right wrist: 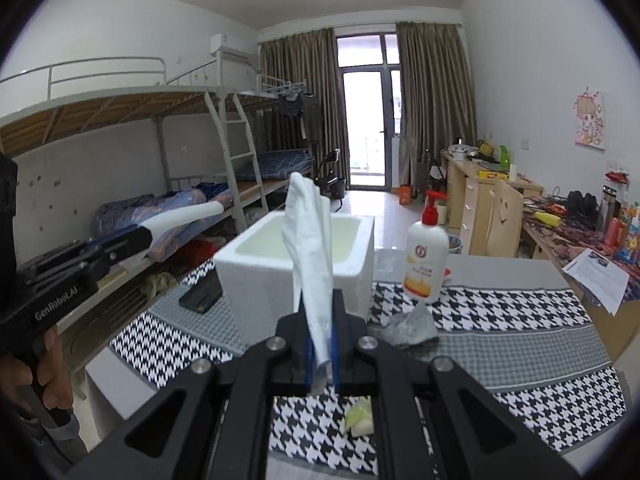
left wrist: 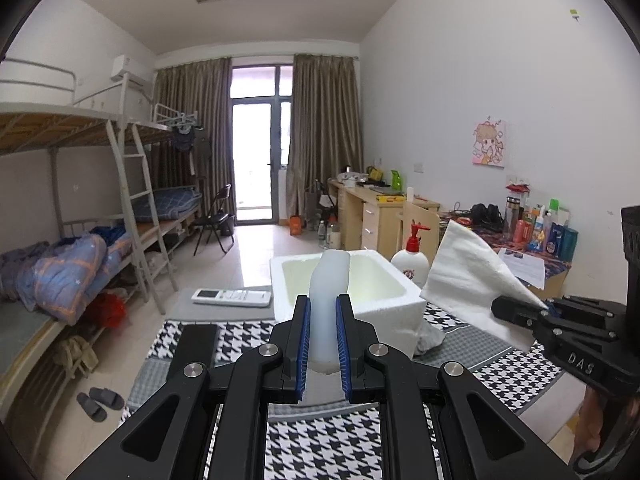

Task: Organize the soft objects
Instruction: 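Carry the tissue and the white stick with both tools over the foam box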

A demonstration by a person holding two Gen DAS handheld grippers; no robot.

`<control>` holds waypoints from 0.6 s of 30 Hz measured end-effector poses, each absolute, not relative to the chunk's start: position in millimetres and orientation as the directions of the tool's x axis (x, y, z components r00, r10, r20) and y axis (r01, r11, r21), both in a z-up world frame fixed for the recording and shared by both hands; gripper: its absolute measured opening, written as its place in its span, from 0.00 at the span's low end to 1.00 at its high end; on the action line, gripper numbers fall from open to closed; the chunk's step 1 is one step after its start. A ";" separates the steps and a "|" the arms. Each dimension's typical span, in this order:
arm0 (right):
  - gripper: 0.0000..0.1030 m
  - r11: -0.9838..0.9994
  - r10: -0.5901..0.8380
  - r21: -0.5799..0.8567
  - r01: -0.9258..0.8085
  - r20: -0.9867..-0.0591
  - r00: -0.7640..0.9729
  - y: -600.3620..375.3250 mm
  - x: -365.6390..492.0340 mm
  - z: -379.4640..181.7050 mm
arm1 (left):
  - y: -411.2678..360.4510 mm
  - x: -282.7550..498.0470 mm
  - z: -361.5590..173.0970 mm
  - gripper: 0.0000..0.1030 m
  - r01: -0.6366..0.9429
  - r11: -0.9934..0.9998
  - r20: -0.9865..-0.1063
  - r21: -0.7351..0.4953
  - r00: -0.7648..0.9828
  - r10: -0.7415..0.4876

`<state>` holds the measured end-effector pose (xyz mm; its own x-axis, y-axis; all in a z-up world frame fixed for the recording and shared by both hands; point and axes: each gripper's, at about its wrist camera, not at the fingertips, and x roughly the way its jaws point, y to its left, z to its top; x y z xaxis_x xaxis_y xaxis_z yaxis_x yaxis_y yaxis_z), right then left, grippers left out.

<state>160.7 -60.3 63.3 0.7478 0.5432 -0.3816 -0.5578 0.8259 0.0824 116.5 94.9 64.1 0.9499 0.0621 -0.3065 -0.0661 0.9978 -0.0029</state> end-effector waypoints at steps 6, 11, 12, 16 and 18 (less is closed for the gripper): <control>0.09 0.816 0.557 0.084 -0.572 -0.375 0.741 -60.9 171.2 66.1 | 96.0 125.6 62.7 0.13 -0.077 0.997 -0.307 -0.023 0.949 0.066; 0.09 0.796 0.578 0.068 -0.601 -0.378 0.723 -61.8 176.5 64.1 | 90.9 133.8 64.4 0.13 -0.100 0.994 -0.313 -0.033 0.946 0.085; 0.09 0.794 0.581 0.070 -0.603 -0.378 0.721 -62.3 177.4 64.7 | 90.7 135.6 65.5 0.13 -0.103 0.994 -0.316 -0.034 0.945 0.087; 0.09 0.796 0.581 0.073 -0.601 -0.374 0.723 -59.7 186.2 67.5 | 91.8 141.8 68.9 0.13 -0.105 0.994 -0.317 -0.026 0.944 0.092; 0.09 0.793 0.586 0.083 -0.603 -0.375 0.718 -57.1 190.7 68.6 | 94.3 143.7 71.4 0.13 -0.101 0.995 -0.314 -0.025 0.945 0.088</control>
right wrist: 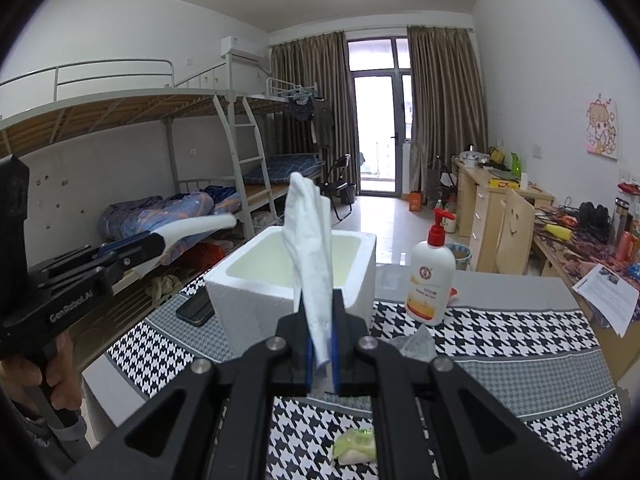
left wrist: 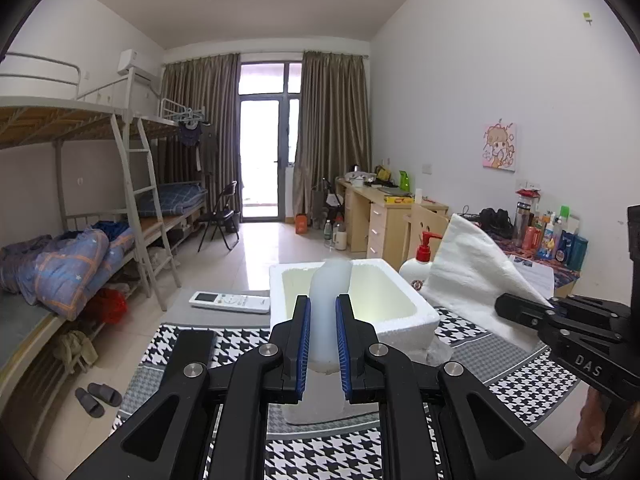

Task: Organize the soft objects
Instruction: 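Carry the tissue and the white stick with both tools over the foam box, then open the right tool to drop the tissue into the foam box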

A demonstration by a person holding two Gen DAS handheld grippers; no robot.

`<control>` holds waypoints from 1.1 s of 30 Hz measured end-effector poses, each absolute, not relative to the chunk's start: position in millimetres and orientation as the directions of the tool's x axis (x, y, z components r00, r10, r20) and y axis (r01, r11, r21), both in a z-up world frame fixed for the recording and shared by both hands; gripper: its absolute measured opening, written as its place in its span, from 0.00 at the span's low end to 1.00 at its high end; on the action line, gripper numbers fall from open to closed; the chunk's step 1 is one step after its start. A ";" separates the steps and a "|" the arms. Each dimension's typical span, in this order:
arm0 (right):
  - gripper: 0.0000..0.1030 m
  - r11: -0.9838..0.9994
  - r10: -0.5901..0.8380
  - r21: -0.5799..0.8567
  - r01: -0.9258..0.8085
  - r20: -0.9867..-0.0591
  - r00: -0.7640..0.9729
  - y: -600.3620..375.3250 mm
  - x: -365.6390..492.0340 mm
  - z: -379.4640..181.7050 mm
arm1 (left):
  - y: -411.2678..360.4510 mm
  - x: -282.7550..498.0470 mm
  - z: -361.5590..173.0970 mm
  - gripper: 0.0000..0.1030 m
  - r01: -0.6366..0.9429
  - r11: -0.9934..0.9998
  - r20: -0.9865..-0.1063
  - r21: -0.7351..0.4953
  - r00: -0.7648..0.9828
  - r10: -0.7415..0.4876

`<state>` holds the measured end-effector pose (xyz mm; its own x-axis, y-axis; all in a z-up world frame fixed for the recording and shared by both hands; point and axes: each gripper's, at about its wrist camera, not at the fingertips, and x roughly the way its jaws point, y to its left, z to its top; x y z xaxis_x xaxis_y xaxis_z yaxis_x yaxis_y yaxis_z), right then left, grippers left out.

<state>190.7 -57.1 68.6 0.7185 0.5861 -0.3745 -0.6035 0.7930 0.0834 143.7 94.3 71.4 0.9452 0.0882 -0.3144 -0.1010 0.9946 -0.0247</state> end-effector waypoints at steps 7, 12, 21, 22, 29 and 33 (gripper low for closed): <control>0.09 0.794 0.582 0.074 -0.603 -0.376 0.721 -46.1 204.2 73.0 | 103.7 156.3 76.3 0.13 -0.099 0.995 -0.302 -0.020 0.949 0.089; 0.09 0.798 0.577 0.079 -0.598 -0.389 0.718 -38.7 218.0 71.7 | 108.4 167.5 75.7 0.13 -0.102 0.995 -0.305 -0.016 0.948 0.092; 0.09 0.811 0.553 0.086 -0.578 -0.431 0.713 -27.0 249.1 66.6 | 117.7 200.5 70.6 0.13 -0.084 0.996 -0.328 -0.014 0.942 0.074; 0.09 0.813 0.551 0.086 -0.576 -0.434 0.713 -26.0 251.4 65.9 | 118.4 204.3 69.8 0.13 -0.080 0.997 -0.329 -0.014 0.942 0.071; 0.09 0.822 0.534 0.088 -0.563 -0.465 0.707 -16.5 268.8 60.1 | 125.7 222.8 62.7 0.13 -0.061 0.998 -0.348 -0.011 0.936 0.053; 0.09 0.821 0.530 0.082 -0.565 -0.477 0.701 -7.7 272.4 58.2 | 132.6 222.6 61.7 0.13 -0.067 0.998 -0.351 -0.015 0.935 0.058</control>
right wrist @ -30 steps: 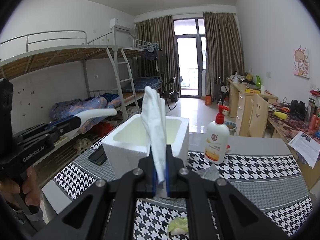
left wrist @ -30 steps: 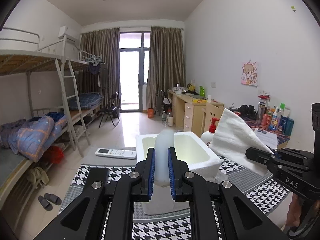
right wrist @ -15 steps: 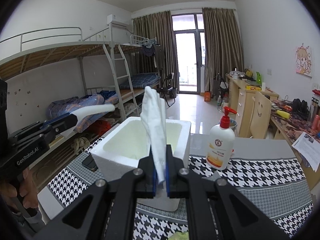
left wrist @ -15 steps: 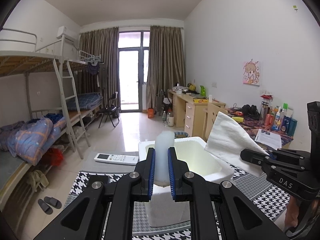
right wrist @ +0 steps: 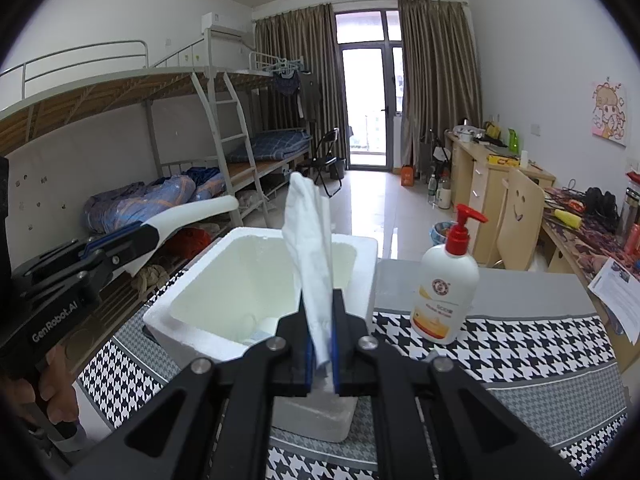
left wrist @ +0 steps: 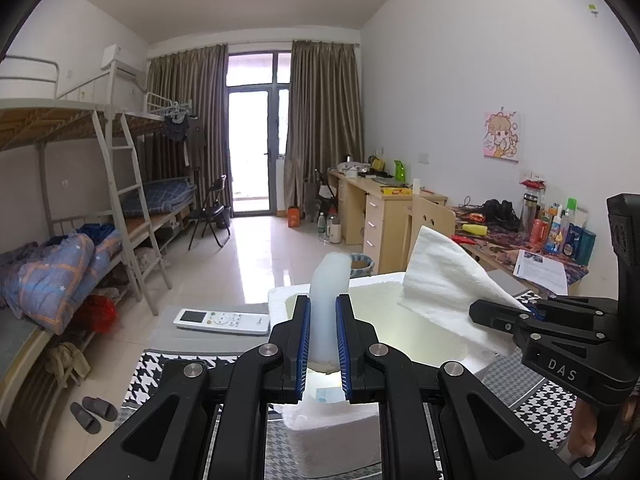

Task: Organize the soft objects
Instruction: 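Open the right tool to drop the tissue into the foam box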

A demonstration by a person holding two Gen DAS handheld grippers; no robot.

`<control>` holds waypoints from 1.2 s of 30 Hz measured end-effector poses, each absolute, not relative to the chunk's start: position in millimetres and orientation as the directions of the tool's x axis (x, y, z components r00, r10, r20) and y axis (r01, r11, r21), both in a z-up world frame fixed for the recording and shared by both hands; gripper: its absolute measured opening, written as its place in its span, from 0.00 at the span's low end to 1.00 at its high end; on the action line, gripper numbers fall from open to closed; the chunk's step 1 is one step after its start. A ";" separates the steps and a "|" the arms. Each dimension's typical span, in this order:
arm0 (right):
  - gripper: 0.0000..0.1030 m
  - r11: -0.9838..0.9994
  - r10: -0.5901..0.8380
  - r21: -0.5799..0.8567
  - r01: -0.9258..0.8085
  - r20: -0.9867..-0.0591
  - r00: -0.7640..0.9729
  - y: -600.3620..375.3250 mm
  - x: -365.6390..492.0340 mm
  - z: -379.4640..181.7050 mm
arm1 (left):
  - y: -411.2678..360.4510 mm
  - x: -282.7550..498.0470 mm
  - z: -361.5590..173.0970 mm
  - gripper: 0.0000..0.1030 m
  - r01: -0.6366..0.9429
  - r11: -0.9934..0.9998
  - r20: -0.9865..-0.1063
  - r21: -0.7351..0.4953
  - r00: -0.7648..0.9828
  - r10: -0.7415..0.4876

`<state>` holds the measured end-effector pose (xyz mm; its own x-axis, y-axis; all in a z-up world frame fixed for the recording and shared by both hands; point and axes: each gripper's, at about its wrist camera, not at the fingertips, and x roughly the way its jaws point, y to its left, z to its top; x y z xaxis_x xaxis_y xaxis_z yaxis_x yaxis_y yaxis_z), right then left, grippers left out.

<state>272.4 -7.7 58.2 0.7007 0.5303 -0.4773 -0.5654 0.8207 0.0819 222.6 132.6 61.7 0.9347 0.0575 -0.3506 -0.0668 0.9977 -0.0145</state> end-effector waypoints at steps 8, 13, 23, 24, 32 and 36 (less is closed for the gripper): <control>0.09 0.806 0.544 0.071 -0.588 -0.482 0.687 13.2 268.9 60.2 | 150.6 214.0 60.9 0.14 -0.114 0.993 -0.358 -0.014 0.928 0.101; 0.09 0.800 0.549 0.068 -0.596 -0.483 0.682 22.8 270.8 61.5 | 158.0 207.0 62.0 0.14 -0.138 0.990 -0.357 -0.010 0.925 0.125; 0.09 0.796 0.550 0.061 -0.603 -0.492 0.676 38.4 275.3 59.9 | 166.8 202.8 61.7 0.14 -0.175 0.985 -0.354 -0.008 0.921 0.161; 0.09 0.797 0.547 0.061 -0.601 -0.493 0.676 39.1 275.7 59.6 | 167.7 203.2 61.7 0.14 -0.177 0.984 -0.353 -0.010 0.921 0.162; 0.13 0.808 0.525 0.050 -0.587 -0.513 0.679 42.2 280.1 56.2 | 167.2 203.7 60.1 0.14 -0.179 0.984 -0.353 -0.014 0.921 0.162; 0.63 0.811 0.529 0.046 -0.583 -0.484 0.697 37.7 275.6 58.9 | 167.4 203.9 60.3 0.14 -0.179 0.984 -0.351 -0.014 0.922 0.163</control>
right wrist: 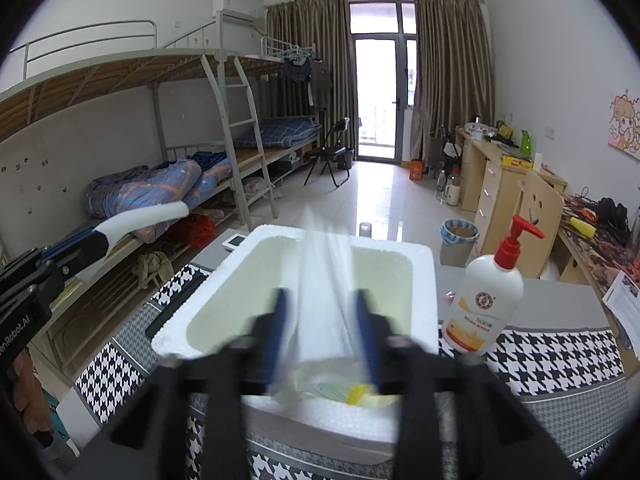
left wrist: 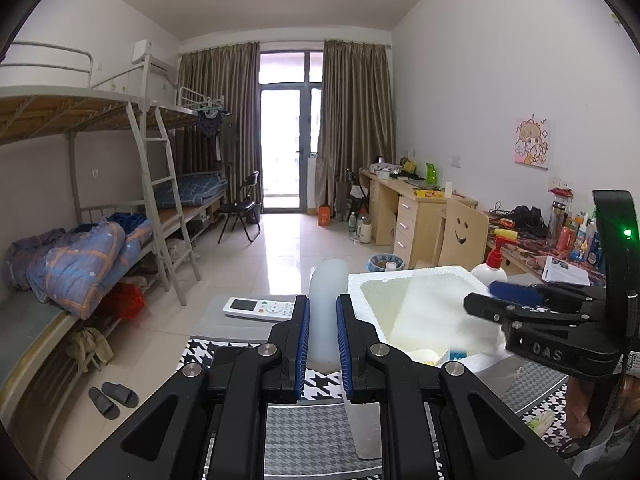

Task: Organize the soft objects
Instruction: 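Open the right tool to drop the tissue into the foam box, then lower the white stick into the foam box and open the left tool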

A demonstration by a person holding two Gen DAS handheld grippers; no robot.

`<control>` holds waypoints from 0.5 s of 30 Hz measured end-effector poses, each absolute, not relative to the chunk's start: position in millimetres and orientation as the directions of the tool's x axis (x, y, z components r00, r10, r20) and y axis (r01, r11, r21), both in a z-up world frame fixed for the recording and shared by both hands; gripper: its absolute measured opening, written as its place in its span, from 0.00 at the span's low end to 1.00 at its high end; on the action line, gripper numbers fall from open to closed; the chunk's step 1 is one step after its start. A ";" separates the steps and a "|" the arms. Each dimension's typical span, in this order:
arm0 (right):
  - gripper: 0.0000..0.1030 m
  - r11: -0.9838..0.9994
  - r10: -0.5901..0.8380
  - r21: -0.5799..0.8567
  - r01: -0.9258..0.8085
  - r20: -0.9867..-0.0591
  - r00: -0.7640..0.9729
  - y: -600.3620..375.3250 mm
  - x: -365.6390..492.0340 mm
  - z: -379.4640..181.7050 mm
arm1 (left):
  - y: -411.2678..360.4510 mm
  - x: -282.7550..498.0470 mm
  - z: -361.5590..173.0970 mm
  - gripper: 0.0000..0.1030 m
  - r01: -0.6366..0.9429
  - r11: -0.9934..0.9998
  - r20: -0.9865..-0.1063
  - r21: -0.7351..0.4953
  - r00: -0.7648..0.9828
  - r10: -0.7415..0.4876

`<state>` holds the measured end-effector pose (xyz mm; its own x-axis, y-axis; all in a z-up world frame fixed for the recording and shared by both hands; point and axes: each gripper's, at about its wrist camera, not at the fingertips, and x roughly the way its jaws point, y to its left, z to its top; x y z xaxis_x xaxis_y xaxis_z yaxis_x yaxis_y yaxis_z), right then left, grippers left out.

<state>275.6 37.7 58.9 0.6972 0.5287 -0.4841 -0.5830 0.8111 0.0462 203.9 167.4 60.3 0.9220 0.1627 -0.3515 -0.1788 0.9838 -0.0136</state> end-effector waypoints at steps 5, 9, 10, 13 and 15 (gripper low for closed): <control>0.74 0.805 0.542 0.044 -0.591 -0.459 0.704 35.1 268.7 62.8 | 167.5 204.7 60.0 0.14 -0.180 0.984 -0.352 -0.014 0.922 0.163; 0.74 0.802 0.547 0.052 -0.595 -0.463 0.697 34.1 269.0 62.6 | 165.7 204.5 59.6 0.14 -0.178 0.984 -0.351 -0.013 0.922 0.163; 0.74 0.803 0.547 0.052 -0.594 -0.463 0.698 33.3 269.4 62.3 | 165.5 205.1 59.4 0.14 -0.178 0.984 -0.350 -0.013 0.922 0.163; 0.74 0.807 0.542 0.053 -0.589 -0.463 0.701 31.6 268.7 62.8 | 163.4 206.7 59.3 0.14 -0.173 0.985 -0.352 -0.011 0.923 0.158; 0.74 0.810 0.541 0.057 -0.584 -0.459 0.705 28.0 267.9 63.3 | 162.2 207.8 59.3 0.14 -0.165 0.986 -0.353 -0.013 0.924 0.150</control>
<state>267.9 28.0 63.3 0.7051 0.5407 -0.4589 -0.5840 0.8098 0.0567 207.8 162.2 59.3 0.9236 0.1503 -0.3526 -0.1653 0.9862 -0.0126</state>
